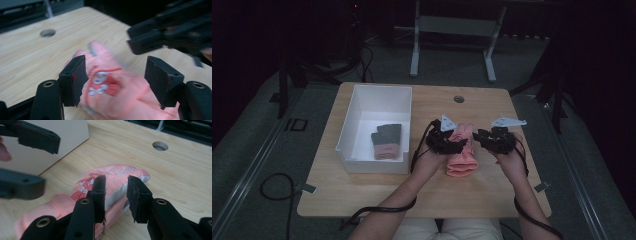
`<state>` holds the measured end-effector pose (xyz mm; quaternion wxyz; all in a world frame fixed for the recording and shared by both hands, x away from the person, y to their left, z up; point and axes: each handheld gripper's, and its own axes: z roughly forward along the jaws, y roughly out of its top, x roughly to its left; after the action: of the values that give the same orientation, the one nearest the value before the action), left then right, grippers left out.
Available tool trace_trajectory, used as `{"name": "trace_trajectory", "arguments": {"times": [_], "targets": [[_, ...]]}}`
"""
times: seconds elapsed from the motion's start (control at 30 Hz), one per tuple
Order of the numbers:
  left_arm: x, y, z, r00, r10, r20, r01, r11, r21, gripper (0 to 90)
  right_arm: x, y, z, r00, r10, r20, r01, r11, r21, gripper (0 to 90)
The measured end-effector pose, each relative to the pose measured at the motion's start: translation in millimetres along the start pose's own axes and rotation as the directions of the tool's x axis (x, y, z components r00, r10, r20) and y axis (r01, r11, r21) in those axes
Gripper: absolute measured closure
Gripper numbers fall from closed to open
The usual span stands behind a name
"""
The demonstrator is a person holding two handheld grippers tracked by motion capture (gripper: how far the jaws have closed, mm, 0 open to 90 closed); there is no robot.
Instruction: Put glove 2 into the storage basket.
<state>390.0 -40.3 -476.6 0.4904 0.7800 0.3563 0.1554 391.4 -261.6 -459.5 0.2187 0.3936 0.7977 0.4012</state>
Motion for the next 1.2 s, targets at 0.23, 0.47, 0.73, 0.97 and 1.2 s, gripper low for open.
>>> {"name": "trace_trajectory", "arguments": {"times": [0.23,0.47,0.73,0.97,1.2], "targets": [[21.0,-17.4,22.4,0.9940,-0.089,-0.064,0.096,0.9889,0.114,25.3,0.0,1.2,33.0,0.9988,0.039,0.029,-0.041,0.998,0.038,48.8],[27.0,-27.9,42.0,0.9865,-0.151,-0.064,0.161,0.9631,0.216,24.4,-4.9,-19.4,47.5,0.9977,0.041,0.054,-0.047,0.992,0.121,42.9],[38.0,-43.3,65.6,0.9556,-0.295,0.001,0.281,0.9108,0.303,24.5,-8.9,-31.2,62.6,0.9939,0.110,0.001,-0.108,0.970,0.217,44.3],[37.6,-42.4,63.3,0.9446,-0.315,0.090,0.278,0.9151,0.292,62.7,-2.5,-33.0,59.9,0.9914,0.128,-0.027,-0.120,0.973,0.197,68.0],[25.5,-29.3,54.5,0.9621,-0.263,0.073,0.233,0.9323,0.276,76.4,-3.8,-33.3,49.2,0.9853,0.168,-0.031,-0.162,0.976,0.146,71.1]]}}
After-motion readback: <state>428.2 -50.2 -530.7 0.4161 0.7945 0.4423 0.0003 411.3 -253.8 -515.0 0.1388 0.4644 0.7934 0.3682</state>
